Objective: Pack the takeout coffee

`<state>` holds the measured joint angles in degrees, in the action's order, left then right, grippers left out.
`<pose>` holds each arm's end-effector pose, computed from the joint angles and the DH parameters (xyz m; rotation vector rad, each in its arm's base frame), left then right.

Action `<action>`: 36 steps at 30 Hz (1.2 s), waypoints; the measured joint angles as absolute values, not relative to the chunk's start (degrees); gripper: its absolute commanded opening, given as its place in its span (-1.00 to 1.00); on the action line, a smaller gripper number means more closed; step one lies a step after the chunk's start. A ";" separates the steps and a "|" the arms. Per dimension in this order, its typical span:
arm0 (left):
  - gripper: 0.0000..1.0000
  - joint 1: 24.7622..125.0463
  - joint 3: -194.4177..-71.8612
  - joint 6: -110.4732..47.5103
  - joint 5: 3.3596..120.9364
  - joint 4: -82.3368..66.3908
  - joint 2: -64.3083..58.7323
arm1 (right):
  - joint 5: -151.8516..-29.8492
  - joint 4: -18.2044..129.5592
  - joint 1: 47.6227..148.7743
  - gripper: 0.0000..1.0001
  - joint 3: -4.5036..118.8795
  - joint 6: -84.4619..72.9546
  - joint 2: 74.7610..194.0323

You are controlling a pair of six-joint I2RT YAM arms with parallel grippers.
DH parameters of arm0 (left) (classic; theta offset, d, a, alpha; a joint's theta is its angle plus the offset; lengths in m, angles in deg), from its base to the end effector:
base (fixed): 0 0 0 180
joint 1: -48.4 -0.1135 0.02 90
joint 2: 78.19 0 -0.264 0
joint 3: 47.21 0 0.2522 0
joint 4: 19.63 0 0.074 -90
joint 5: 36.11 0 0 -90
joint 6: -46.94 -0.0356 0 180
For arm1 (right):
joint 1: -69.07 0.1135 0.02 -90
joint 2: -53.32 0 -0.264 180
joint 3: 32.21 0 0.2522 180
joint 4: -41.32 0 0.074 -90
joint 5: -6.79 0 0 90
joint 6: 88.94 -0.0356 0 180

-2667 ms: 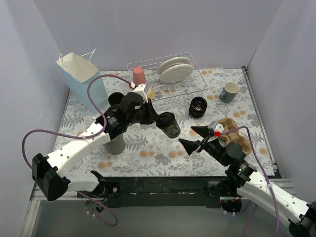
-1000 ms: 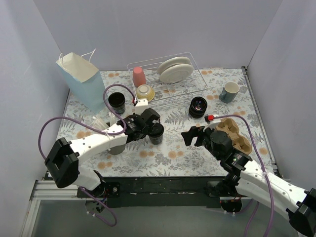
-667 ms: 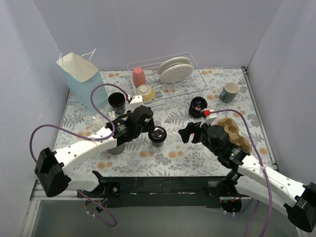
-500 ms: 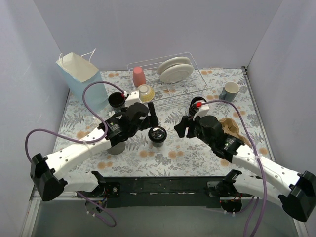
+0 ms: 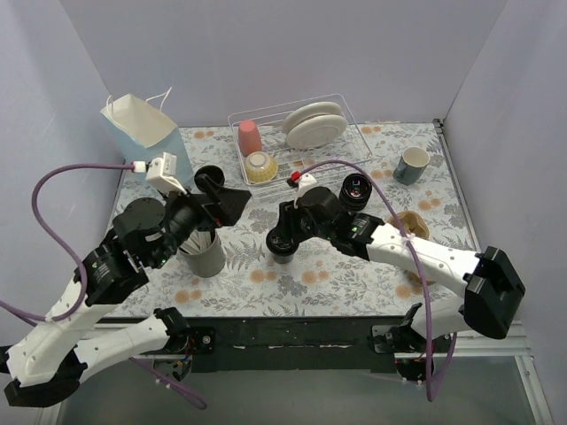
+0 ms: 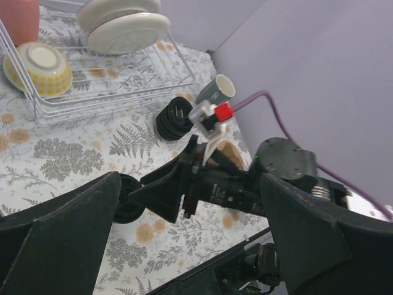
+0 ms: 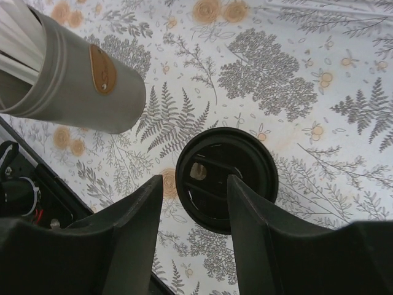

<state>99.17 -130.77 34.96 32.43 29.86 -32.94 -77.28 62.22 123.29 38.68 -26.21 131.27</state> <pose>0.0968 -0.0980 0.4366 -0.7432 1.7965 -1.2662 0.1853 0.2508 0.2894 -0.4351 2.1028 0.7582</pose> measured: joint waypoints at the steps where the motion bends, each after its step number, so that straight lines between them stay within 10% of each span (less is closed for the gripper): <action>1: 0.96 99.17 -131.10 34.72 32.59 30.03 -33.99 | -77.12 62.35 123.97 0.07 39.05 -26.21 132.21; 28: 0.96 99.17 -127.43 33.19 31.93 34.51 -33.88 | -71.16 67.16 128.77 -0.24 45.69 -27.30 142.92; 36: 0.96 99.17 -127.01 32.77 31.63 34.86 -34.14 | -66.54 68.84 130.04 -0.93 47.14 -27.21 144.67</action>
